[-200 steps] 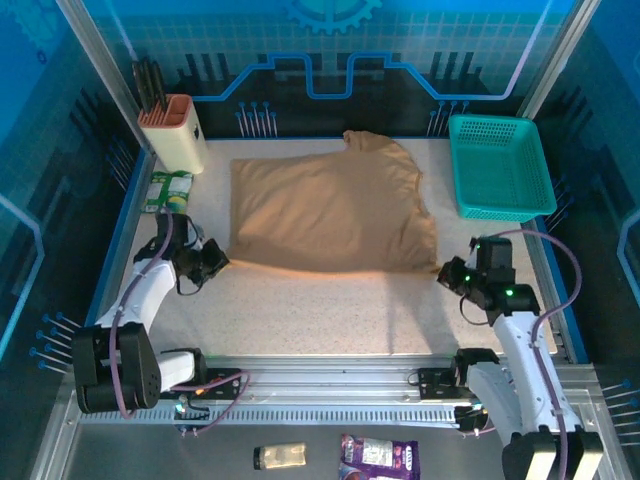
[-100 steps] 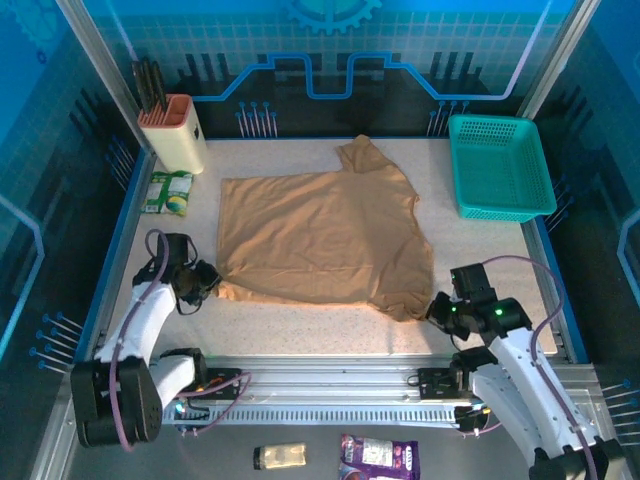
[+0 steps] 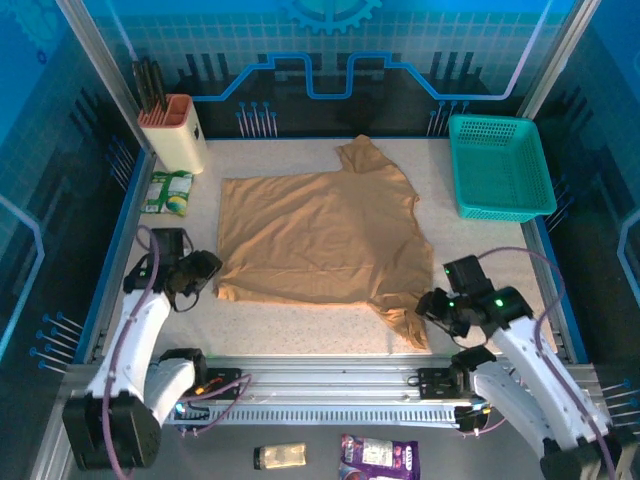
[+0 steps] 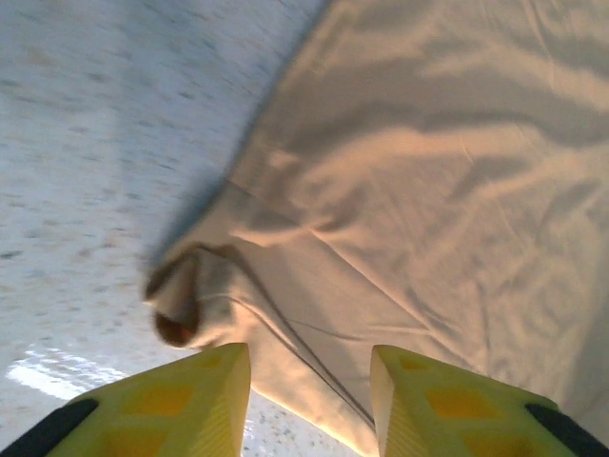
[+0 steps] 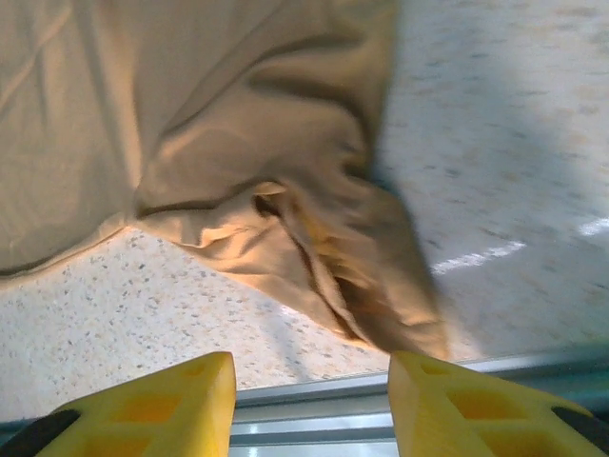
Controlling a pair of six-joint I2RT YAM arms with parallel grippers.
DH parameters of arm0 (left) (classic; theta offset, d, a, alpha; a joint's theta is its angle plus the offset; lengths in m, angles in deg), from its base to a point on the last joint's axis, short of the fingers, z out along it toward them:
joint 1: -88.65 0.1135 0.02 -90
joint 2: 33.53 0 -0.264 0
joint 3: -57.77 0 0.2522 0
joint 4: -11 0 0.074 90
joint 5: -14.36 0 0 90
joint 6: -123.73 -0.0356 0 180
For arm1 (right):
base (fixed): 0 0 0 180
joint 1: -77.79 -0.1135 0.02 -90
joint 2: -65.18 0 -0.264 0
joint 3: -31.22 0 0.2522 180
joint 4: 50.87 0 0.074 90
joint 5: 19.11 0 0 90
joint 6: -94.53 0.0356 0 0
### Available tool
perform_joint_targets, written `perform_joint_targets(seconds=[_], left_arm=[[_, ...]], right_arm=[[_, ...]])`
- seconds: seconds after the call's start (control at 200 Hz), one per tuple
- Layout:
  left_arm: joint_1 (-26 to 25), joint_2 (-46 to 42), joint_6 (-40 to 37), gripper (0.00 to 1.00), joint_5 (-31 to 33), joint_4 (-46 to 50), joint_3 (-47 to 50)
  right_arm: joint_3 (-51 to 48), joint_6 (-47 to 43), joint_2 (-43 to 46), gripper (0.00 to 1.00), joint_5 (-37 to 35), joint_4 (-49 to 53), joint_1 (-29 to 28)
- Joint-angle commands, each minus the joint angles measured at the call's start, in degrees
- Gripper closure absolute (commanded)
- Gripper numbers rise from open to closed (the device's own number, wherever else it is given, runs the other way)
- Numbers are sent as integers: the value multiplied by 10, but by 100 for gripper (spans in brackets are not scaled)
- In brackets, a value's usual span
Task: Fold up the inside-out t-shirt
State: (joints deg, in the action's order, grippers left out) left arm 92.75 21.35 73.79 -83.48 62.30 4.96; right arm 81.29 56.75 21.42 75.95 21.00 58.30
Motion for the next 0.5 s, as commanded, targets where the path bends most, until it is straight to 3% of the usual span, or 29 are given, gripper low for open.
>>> perform_joint_targets(seconds=[0.0, 0.095, 0.225, 0.405, 0.495], left_arm=[[-67, 70, -25, 63, -54, -31, -37], [-108, 147, -32, 64, -48, -29, -66], [-105, 210, -7, 62, -24, -38, -44], [-63, 190, 9, 50, -26, -63, 45], [-39, 176, -1, 50, -30, -56, 70]], right_arm=[[32, -99, -93, 54, 28, -81, -30], [57, -177, -170, 58, -4, -81, -43], [59, -213, -246, 62, -5, -96, -50], [58, -206, -298, 62, -11, -130, -90], [64, -206, -314, 64, -15, -129, -98]])
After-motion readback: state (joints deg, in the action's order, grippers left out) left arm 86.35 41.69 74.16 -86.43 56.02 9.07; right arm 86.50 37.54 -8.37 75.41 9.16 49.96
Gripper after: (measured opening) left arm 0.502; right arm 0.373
